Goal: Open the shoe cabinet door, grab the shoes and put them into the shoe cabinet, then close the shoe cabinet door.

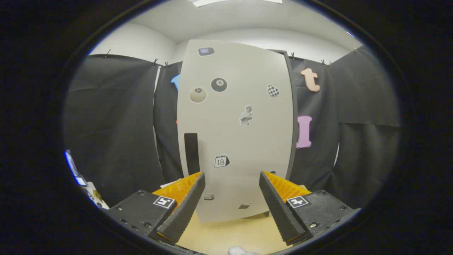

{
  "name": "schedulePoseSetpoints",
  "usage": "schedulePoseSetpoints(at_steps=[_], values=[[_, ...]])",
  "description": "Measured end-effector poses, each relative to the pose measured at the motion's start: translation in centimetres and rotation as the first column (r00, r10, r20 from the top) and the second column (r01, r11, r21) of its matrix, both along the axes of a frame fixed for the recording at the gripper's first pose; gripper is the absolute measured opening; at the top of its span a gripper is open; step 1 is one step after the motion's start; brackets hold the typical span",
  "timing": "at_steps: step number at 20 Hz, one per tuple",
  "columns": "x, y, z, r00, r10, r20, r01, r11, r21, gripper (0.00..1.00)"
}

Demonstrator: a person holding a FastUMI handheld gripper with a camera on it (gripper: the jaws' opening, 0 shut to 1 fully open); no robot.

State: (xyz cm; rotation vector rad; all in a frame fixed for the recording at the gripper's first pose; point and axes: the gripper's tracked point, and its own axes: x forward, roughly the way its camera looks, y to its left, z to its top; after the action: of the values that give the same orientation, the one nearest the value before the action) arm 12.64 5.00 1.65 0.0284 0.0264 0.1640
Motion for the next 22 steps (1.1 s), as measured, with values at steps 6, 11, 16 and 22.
schedulePoseSetpoints(at_steps=[6,11,16,22], values=[[-6.2,-2.8,0.3,0.997,-0.073,0.015,0.073,0.997,0.002,1.0],[-11.0,-5.3,-0.1,0.992,-0.125,0.019,0.124,0.992,0.011,1.0],[-14.6,-6.5,-1.8,0.988,-0.152,-0.004,0.152,0.988,0.01,1.0],[-15.9,-7.4,-1.7,0.985,-0.171,0.002,0.171,0.985,0.034,1.0]])
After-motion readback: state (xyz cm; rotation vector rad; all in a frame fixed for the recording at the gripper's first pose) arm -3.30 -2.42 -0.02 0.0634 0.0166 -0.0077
